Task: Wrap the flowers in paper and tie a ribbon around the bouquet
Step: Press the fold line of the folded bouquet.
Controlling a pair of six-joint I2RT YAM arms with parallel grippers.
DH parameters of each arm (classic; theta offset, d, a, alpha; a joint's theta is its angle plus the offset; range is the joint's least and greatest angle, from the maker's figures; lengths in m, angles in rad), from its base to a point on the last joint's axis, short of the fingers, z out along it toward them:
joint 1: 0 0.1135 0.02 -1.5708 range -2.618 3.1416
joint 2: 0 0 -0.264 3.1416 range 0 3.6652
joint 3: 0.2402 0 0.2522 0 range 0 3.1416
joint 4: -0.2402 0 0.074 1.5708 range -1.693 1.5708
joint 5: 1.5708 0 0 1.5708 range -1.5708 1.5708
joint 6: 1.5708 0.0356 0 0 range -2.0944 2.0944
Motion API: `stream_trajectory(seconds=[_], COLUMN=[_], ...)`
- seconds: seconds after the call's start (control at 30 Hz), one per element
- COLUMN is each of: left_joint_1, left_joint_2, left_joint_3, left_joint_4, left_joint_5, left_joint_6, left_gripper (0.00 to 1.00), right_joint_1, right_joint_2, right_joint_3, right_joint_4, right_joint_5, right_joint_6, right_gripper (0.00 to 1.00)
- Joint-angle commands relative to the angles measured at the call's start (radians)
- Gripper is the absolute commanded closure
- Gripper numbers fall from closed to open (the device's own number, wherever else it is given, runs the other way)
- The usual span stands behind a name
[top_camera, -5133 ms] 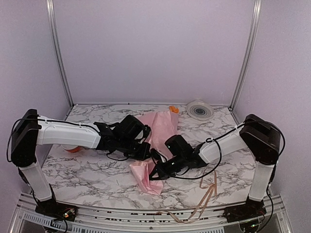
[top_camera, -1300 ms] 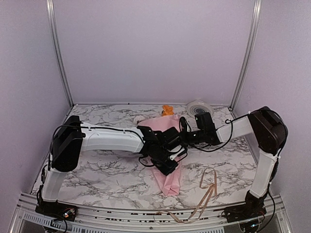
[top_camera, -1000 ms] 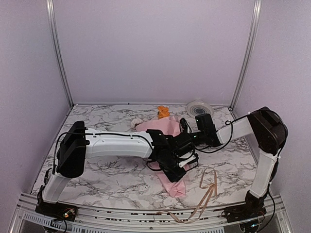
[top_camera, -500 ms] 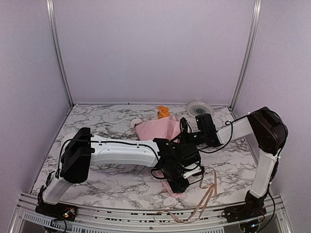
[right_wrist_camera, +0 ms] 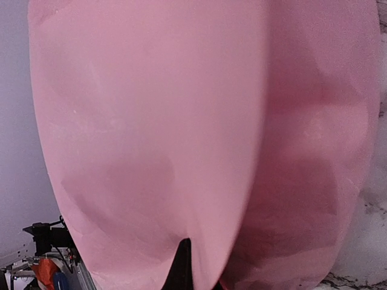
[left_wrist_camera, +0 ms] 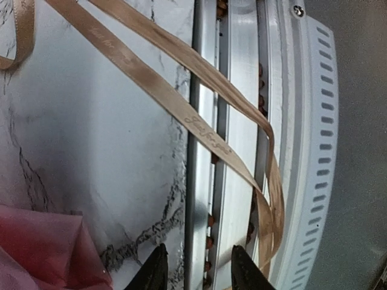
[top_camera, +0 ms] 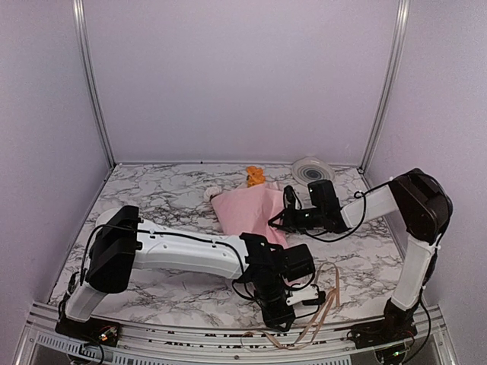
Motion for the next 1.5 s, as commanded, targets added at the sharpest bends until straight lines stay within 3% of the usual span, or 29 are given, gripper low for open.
stream_trajectory(seconds=[0.0, 0.13, 0.23, 0.27, 0.43, 0.63, 0.77, 0.87, 1.13, 1.27, 1.47], left_joint_1=[0.027, 0.089, 0.127, 0.123, 0.044, 0.037, 0.038, 0.038, 0.037, 0.036, 0.035], left_joint_2=[-0.194, -0.290, -0.278, -0.246, -0.018, 0.046, 0.066, 0.066, 0.045, 0.041, 0.035], left_joint_3=[-0.073, -0.165, -0.179, -0.149, 0.083, 0.114, 0.130, 0.128, 0.087, 0.079, 0.069], left_joint_4=[0.060, 0.164, 0.254, 0.247, 0.030, -0.049, -0.061, -0.060, -0.034, -0.026, -0.016], left_joint_5=[-0.015, -0.060, -0.350, -0.444, -0.637, -0.708, -0.703, -0.689, -0.676, -0.676, -0.681], left_joint_6=[0.033, -0.023, -0.124, -0.136, -0.088, -0.140, -0.119, -0.098, -0.074, -0.073, -0.071], left_gripper=[0.64, 0.65, 0.66, 0.66, 0.64, 0.63, 0.57, 0.55, 0.56, 0.56, 0.56], right_joint_1=[-0.001, -0.001, -0.001, 0.000, 0.004, 0.008, 0.008, 0.008, -0.043, -0.050, -0.047], right_joint_2=[-0.034, -0.037, -0.041, -0.041, -0.040, -0.065, -0.093, -0.123, -0.251, -0.262, -0.162], right_joint_3=[-0.016, -0.019, -0.021, -0.021, -0.022, -0.023, -0.015, 0.008, 0.041, 0.022, -0.045], right_joint_4=[0.031, 0.032, 0.033, 0.033, 0.029, -0.008, -0.052, -0.147, -0.457, -0.574, -0.429], right_joint_5=[0.022, 0.027, 0.029, 0.030, 0.028, 0.036, 0.055, 0.082, 0.072, 0.043, -0.121], right_joint_6=[0.008, 0.003, 0.000, 0.000, -0.002, -0.022, -0.039, -0.064, -0.228, -0.295, -0.264], right_gripper=[1.00, 1.00, 1.00, 1.00, 1.00, 1.00, 0.98, 0.87, 0.27, 0.11, 0.04])
